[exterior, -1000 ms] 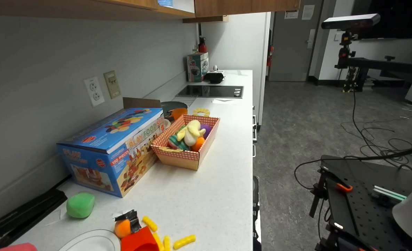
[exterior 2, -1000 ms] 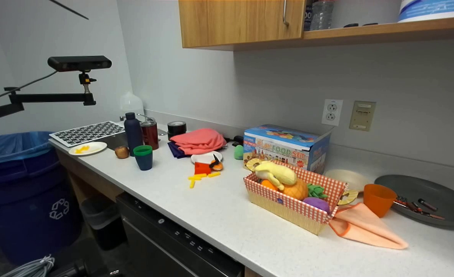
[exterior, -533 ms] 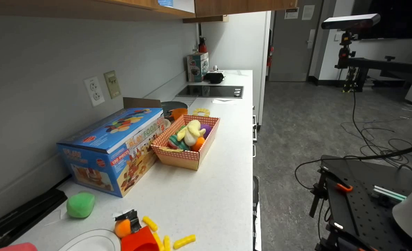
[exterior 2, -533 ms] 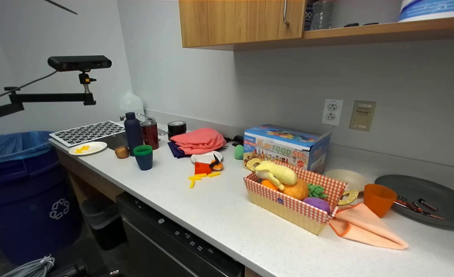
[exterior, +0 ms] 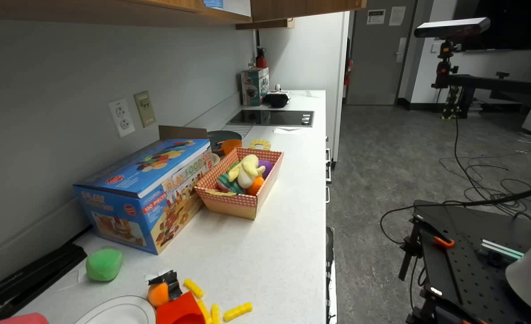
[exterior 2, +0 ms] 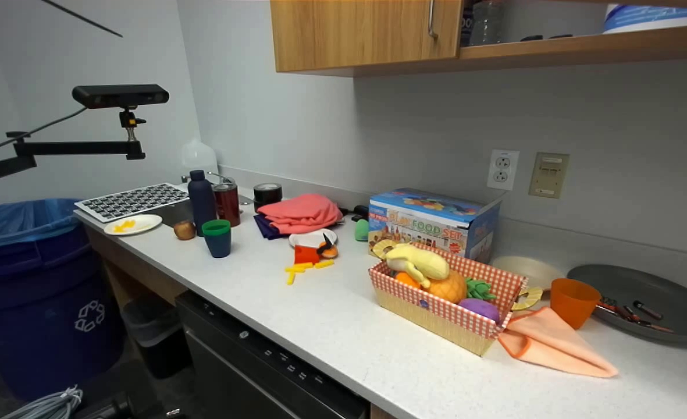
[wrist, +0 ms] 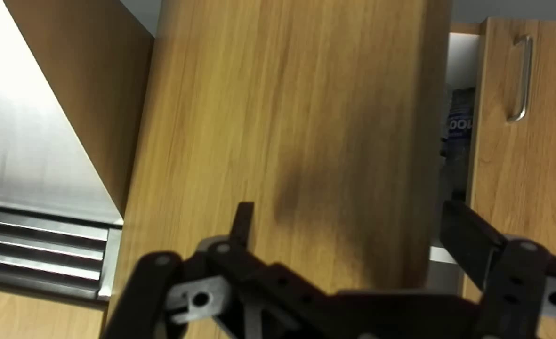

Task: Close the open upper cabinet door

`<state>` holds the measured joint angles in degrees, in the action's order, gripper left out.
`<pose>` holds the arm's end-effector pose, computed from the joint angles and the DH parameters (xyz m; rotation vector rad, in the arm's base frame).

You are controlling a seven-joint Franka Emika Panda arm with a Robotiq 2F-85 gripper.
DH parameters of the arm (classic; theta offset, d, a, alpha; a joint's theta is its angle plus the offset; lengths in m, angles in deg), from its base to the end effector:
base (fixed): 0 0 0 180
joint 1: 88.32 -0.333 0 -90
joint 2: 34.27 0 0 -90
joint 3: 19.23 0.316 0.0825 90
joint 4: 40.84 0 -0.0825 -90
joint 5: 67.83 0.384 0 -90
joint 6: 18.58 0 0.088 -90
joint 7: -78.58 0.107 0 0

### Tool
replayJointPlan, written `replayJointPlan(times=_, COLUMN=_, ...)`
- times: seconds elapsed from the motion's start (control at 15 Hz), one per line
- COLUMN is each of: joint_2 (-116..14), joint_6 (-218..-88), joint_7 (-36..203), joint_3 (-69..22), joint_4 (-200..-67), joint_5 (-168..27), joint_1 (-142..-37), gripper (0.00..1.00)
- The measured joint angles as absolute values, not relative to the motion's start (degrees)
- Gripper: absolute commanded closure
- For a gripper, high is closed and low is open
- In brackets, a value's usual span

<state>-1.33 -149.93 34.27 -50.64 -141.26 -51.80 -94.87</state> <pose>0.3168 -0.2761 0.8525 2.5459 0.2282 1.6762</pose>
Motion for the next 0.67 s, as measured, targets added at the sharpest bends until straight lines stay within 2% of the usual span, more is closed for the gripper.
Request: replayJointPlan(times=0.67, joint_2=-3.41, joint_6=-147.52, joint_7=27.31, joint_3=-52.24, joint_4=-138.18, joint_5=-44.78, joint_1=-99.32, gripper=0.0)
